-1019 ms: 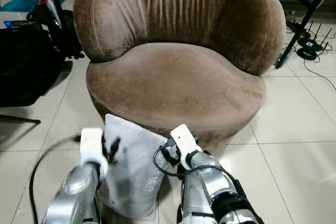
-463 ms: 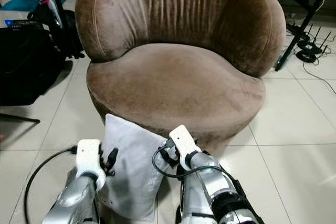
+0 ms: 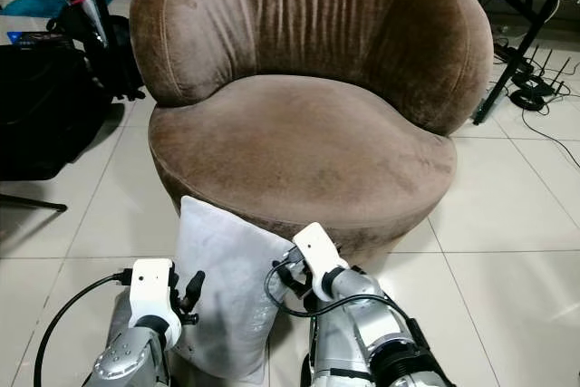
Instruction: Move the pillow to the sofa from floor
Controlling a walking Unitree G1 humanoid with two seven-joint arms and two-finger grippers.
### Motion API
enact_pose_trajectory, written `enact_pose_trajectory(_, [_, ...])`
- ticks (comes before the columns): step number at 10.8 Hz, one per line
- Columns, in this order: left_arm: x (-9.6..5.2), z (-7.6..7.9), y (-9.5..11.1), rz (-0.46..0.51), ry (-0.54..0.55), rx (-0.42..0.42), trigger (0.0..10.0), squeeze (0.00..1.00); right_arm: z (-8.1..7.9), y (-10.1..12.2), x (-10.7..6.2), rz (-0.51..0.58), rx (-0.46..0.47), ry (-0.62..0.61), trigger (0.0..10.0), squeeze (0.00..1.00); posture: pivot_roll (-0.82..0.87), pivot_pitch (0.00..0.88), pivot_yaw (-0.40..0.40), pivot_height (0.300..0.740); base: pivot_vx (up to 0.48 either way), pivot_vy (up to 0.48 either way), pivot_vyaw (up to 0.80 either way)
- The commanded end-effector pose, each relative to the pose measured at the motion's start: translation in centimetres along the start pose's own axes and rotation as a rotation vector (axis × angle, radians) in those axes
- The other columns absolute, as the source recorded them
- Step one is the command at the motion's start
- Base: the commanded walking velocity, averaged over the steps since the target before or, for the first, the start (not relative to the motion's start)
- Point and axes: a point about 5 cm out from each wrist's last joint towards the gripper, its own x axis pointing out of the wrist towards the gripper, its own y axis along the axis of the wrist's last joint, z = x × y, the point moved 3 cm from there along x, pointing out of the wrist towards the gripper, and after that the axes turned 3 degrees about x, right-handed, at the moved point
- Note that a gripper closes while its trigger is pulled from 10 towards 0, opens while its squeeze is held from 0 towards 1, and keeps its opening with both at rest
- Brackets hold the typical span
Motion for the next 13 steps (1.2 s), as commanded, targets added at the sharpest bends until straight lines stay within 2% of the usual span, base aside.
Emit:
enact_pose_trajectory(1, [0.1, 0.8, 0.5, 0.023, -0.005, -0.041, 10.0, 0.0, 0.3, 0.2, -0.2, 0.015, 0.0, -0.004, 10.0, 0.0, -0.07, 0.0, -0.075, 0.463, 0.0, 0.0, 0.0])
enact_pose_trajectory(2, [0.5, -0.1, 1.8, 0.06, 0.004, -0.011, 10.0, 0.0, 0.5, 0.3, -0.3, 0.015, -0.004, -0.005, 10.0, 0.0, -0.08, 0.0, -0.084, 0.463, 0.0, 0.0, 0.0])
enact_pose_trajectory(3, [0.7, -0.8, 2.3, 0.067, 0.014, 0.014, 10.0, 0.0, 0.5, 0.3, -0.3, 0.016, -0.008, -0.005, 10.0, 0.0, -0.08, 0.0, -0.084, 0.463, 0.0, 0.0, 0.0])
enact_pose_trajectory(4, [0.6, -2.4, 2.3, 0.059, 0.048, 0.026, 10.0, 0.0, 0.6, 0.4, -0.3, 0.018, -0.008, -0.009, 10.0, 0.0, -0.07, 0.0, -0.084, 0.463, 0.0, 0.0, 0.0])
enact_pose_trajectory(5, [0.6, -2.8, 2.6, 0.066, 0.051, 0.032, 10.0, 0.0, 0.6, 0.4, -0.3, 0.018, -0.007, -0.009, 10.0, 0.0, -0.07, 0.0, -0.082, 0.463, 0.0, 0.0, 0.0])
enact_pose_trajectory(8, [0.3, -2.9, 3.1, 0.078, 0.034, 0.066, 10.0, 0.0, 0.6, 0.4, -0.3, 0.019, -0.006, -0.01, 10.0, 0.0, -0.07, 0.0, -0.081, 0.463, 0.0, 0.0, 0.0])
enact_pose_trajectory(13, [1.0, -3.0, 3.9, 0.084, 0.024, 0.106, 10.0, 0.0, 0.6, 0.1, -0.5, 0.016, -0.004, -0.017, 10.0, 0.0, -0.09, 0.005, -0.071, 0.463, 0.0, 0.0, 0.0])
